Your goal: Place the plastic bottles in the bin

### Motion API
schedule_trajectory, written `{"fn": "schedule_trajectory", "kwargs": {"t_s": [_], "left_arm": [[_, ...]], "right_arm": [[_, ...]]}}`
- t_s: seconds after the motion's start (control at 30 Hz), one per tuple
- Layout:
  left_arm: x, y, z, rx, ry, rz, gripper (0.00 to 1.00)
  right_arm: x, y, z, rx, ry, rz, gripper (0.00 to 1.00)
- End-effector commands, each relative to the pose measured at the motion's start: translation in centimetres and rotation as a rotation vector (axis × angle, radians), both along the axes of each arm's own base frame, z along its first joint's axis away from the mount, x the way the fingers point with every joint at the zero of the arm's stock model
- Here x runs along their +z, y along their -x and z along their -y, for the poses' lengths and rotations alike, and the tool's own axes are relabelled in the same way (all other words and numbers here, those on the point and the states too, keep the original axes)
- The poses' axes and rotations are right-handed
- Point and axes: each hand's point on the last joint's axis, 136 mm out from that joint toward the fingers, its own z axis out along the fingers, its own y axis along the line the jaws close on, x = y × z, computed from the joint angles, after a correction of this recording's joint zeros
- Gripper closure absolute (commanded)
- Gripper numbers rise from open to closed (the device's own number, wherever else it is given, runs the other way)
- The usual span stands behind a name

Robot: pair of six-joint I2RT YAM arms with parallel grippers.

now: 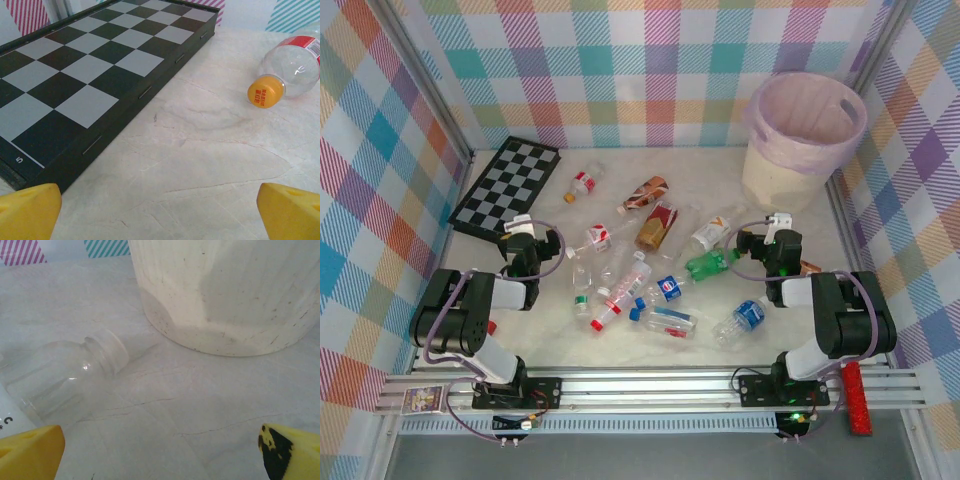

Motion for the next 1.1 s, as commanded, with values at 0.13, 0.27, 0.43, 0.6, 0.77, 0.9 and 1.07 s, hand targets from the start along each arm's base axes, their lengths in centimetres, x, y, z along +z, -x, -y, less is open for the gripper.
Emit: {"fn": "schedule_trajectory", "kwargs": {"t_s": [0.13, 0.27, 0.43, 0.6, 0.77, 0.9, 1.07], "left_arm": [[-0.18, 0.17, 0.18, -0.003, -0.012, -0.004, 0.00], [-0.17, 0.17, 0.16, -0.003, -0.012, -0.004, 0.00], [-0.26, 0.14, 0.15, -0.006, -0.008, -0.009, 0.00], [-0.35, 0.08, 0.17, -0.011, 0.000, -0.013, 0.00], [-0.35, 0.07, 0.09, -0.012, 0.004, -0.013, 0.00], [-0.34, 0.07, 0.08, -0.011, 0.004, -0.013, 0.00], [0.03, 0.13, -0.03, -0.006, -0.003, 0.003, 0.00]], "right_arm": [[0.94, -0.52, -0.14, 0.010, -0.004, 0.037, 0.01], [0.94, -0.52, -0.14, 0.010, -0.005, 0.036, 0.01], [0.83, -0.54, -0.23, 0.014, -0.009, 0.031, 0.01], [0.89, -0.60, -0.22, 0.014, -0.012, 0.032, 0.01], [0.89, -0.63, -0.19, 0.017, -0.016, 0.030, 0.01], [0.83, -0.58, -0.20, 0.018, -0.018, 0.028, 0.01], [1.07, -0.62, -0.08, 0.013, -0.016, 0.033, 0.01]]}}
